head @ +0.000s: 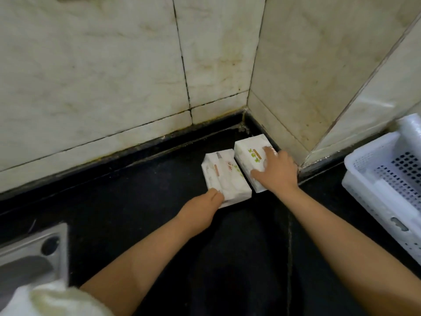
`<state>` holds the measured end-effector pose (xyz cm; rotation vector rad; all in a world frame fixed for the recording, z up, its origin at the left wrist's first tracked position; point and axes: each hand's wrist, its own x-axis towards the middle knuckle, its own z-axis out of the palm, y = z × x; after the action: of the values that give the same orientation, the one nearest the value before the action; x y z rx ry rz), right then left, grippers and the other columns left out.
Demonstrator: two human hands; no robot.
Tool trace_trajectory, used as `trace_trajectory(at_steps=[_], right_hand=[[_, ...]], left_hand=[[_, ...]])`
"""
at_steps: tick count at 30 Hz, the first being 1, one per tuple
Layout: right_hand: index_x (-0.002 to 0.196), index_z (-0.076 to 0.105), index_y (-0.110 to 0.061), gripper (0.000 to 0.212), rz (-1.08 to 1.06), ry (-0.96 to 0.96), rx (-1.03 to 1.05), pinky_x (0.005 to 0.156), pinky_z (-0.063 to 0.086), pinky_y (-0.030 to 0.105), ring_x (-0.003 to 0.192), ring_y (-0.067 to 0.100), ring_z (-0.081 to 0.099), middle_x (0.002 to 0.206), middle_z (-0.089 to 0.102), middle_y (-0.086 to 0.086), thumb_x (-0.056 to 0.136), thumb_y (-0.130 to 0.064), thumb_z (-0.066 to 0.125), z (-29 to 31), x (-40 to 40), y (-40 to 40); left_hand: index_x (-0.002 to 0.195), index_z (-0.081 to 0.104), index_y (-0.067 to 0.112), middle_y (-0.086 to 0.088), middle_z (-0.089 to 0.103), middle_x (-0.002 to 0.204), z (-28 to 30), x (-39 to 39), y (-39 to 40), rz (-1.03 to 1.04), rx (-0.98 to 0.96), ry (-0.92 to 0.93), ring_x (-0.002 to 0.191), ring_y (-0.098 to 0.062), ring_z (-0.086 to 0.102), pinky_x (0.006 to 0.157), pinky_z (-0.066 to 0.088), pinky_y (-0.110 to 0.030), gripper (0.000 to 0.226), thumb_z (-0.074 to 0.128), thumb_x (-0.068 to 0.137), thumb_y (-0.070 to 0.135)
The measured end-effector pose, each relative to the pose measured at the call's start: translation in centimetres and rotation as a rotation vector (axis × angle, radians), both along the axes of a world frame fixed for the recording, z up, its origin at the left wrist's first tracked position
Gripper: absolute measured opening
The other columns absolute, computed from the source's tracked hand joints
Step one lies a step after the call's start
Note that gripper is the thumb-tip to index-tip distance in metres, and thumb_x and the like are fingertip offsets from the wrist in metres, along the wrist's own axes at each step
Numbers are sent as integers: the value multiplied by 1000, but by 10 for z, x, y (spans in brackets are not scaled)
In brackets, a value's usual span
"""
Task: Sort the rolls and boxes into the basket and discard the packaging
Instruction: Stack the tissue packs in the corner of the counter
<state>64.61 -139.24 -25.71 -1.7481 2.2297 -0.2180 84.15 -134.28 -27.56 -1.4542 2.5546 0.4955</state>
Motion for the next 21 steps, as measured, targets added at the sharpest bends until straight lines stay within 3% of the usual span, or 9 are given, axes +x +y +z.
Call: trace_trajectory(at_steps=[3,9,15,18,21], right_hand=[[136,33,-16,71,35,82,-68,96,33,45,112,39,43,124,46,22,78,-50,57,-10,-1,-1],[140,24,-21,68,29,169,-84,99,27,45,120,33,37,134,40,17,85,-56,40,-26,-2,3],[144,14,-22,63,74,166,-5,114,10,53,142,27,10,152,18,13,90,-51,32,-20,1,3],[141,23,-18,59,131,174,-18,113,16,52,142,29,13,152,21,12,91,-46,35,-1,-2,8],[136,33,-12,52,170,114,-47,107,28,49,136,32,24,148,28,13,93,-40,37,29,1,18]], left_hand=[[120,47,5,-11,47,123,-6,-11,-3,-6,18,53,96,-26,55,66,34,-27,26,40,95,6],[123,46,4,-13,47,126,-21,-26,-4,-7,101,57,105,-28,53,84,43,-35,29,38,95,4],[120,48,5,-11,47,127,-6,-30,-14,43,127,-14,108,-27,54,87,46,-38,29,43,98,22],[124,48,7,-10,49,127,14,-30,-12,57,114,-94,112,-26,53,88,47,-38,38,47,95,32],[122,53,10,-7,51,128,42,-26,-7,155,-33,26,114,-24,51,90,46,-36,35,44,96,30]])
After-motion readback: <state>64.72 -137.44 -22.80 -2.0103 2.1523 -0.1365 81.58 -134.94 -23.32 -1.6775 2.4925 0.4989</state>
